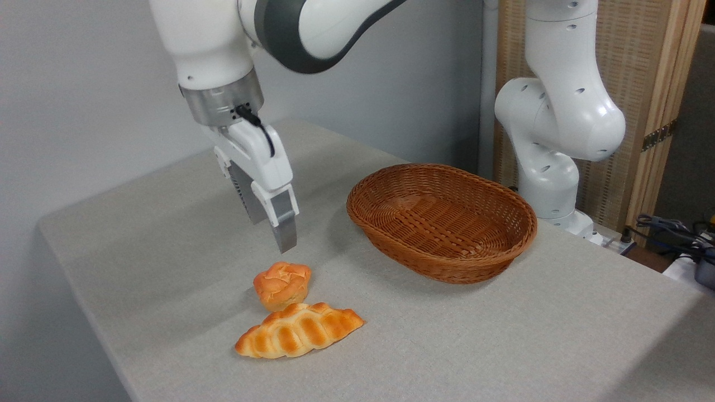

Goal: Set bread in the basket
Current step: 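Lower the open gripper down onto the small orange bread roll, then close the gripper on the small orange bread roll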

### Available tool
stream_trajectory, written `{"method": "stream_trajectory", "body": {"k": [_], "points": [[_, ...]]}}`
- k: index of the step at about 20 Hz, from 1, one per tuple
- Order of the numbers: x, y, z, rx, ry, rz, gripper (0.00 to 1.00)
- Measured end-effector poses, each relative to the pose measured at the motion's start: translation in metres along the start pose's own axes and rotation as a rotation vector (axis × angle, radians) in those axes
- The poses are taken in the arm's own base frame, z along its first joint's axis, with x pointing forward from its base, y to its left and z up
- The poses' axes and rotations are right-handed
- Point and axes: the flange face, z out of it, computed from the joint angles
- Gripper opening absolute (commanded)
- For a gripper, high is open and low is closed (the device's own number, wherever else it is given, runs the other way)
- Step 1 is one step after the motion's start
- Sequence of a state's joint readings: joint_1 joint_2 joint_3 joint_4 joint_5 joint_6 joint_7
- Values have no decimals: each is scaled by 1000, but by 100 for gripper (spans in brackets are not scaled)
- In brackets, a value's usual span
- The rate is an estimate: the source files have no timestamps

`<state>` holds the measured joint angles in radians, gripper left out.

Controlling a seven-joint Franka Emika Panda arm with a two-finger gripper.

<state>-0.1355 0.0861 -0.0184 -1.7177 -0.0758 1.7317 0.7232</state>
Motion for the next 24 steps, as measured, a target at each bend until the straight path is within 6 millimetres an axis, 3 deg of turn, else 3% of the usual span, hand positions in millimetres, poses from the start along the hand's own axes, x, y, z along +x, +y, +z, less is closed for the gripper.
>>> {"method": "stream_trajectory", "body": {"k": [4,14,24], "points": [[6,-1,15,3,3,5,100],[10,-13,75,-17,-32,-3,100],[19,-11,97,-32,-63,16,98]]}}
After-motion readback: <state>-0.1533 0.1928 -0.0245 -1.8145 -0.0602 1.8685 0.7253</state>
